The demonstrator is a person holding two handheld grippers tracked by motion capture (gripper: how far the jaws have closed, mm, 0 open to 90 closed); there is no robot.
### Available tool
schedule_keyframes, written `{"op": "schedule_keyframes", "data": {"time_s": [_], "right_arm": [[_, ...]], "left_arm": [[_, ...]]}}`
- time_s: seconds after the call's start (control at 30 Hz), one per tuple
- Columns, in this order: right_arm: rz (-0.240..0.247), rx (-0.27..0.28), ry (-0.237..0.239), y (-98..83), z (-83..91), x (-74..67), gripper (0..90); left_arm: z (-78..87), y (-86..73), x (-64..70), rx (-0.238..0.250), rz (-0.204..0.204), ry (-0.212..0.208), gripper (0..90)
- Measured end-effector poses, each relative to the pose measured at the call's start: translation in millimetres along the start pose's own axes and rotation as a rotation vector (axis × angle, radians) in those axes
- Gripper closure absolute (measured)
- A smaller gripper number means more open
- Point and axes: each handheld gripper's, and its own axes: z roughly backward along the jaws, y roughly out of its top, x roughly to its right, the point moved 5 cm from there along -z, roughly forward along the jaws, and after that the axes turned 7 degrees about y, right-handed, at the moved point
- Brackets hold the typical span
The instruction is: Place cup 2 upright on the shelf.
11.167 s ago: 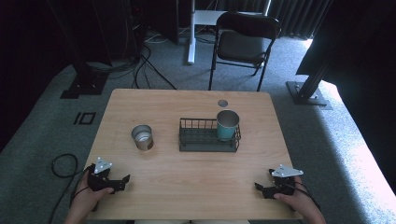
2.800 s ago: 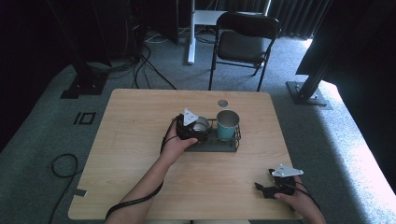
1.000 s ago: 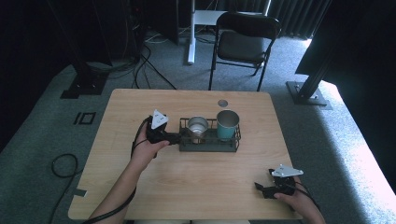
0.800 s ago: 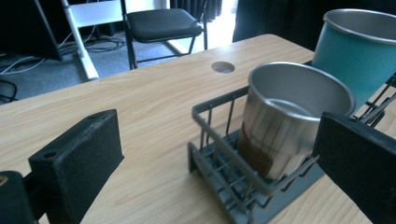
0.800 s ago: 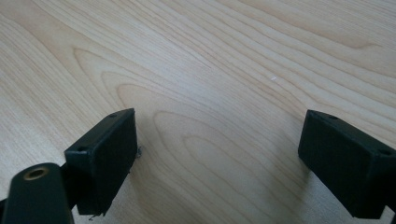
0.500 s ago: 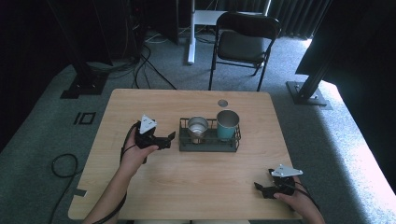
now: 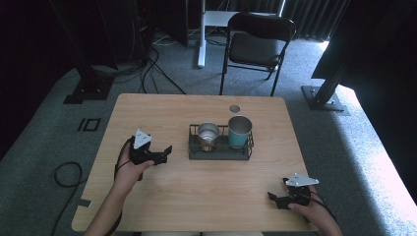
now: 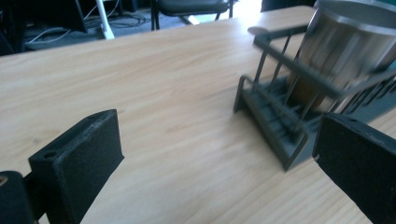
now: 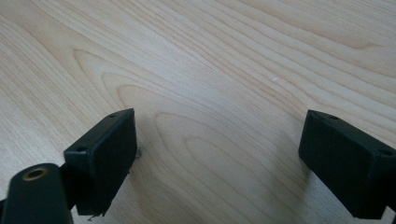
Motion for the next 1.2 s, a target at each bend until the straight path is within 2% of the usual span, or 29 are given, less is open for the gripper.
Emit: {"op": "schedule_keyframes", "data": {"time_s": [0.2,0.6,0.87,1.07,1.2], "right_arm": [[0.0,0.0,0.0,0.0,0.0,0.0,11.0],[-0.001,0.0,0.0,0.0,0.0,0.0,11.0],[0.0,0.0,0.0,0.0,0.0,0.0,11.0],[-0.001,-0.001,0.0,0.0,0.0,0.0,11.0],[0.0,0.0,0.0,0.0,0.0,0.0,11.0]], "left_arm": [[8.4,-20.1,-13.9,-0.026,0.03,0.016,2.1],[24.5,-49.9,-34.2,-0.075,0.073,0.056,2.1],[35.4,-67.2,-41.3,-0.096,0.103,0.058,2.1],[45.9,-81.2,-47.2,-0.114,0.134,0.081,2.1],[52.6,-92.1,-50.2,-0.159,0.144,0.112,2.1]]}}
